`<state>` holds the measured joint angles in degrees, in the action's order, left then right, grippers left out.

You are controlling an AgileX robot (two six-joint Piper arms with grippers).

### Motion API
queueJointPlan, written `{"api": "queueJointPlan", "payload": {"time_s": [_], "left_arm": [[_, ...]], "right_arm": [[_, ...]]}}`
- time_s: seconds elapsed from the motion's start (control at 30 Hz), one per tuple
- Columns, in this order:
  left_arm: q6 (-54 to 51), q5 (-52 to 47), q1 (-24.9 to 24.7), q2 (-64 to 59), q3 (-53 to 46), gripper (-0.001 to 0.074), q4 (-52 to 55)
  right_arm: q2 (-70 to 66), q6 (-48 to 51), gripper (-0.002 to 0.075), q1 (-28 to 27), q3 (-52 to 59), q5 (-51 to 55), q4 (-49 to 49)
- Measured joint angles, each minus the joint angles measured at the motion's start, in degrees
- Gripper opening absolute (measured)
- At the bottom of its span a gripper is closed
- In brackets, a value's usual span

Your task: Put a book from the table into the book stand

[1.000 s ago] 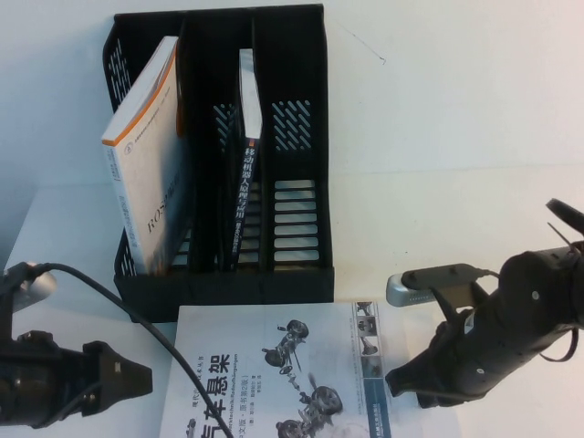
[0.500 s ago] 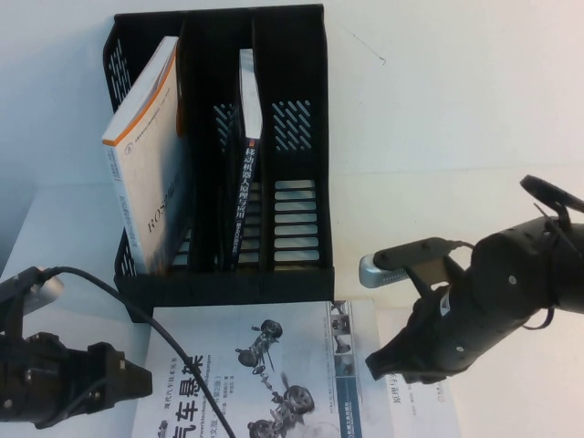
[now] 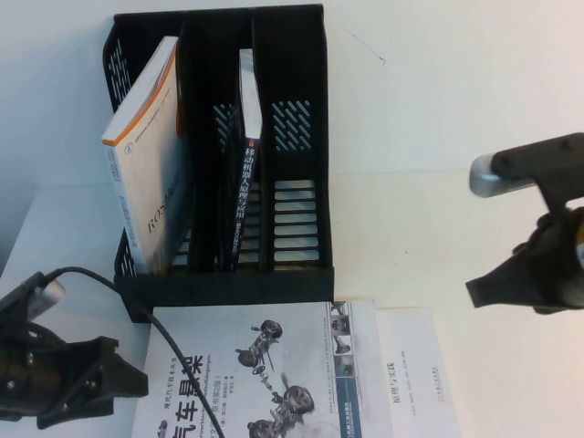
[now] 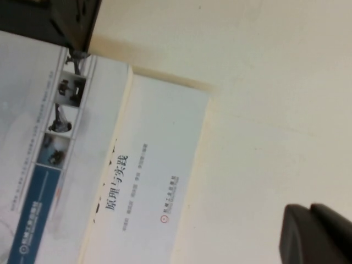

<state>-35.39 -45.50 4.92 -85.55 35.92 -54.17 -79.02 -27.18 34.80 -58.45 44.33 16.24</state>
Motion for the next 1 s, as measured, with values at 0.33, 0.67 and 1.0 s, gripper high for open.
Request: {"api": "queueJointPlan", "payload": {"time_s": [0.33,0.67,1.0], "left_arm": [[-9.6,-10.6,12.3,-0.8,0.9,0.0411,-7.6],[-15.6,-15.3,12.4,-12.9,3.9,0.0411,-12.0],[-18.5,-15.5,12.4,-19.1,6.1,0.0411,-13.6]], "right_arm": [[17.2,2.1,0.0003,0.0,0.0,9.5,-1.5],[27.9,4.7,0.0003,0.0,0.0,16.2,-3.0],[31.3,4.8,0.0003,0.7,0.0,18.3,-2.9]]}}
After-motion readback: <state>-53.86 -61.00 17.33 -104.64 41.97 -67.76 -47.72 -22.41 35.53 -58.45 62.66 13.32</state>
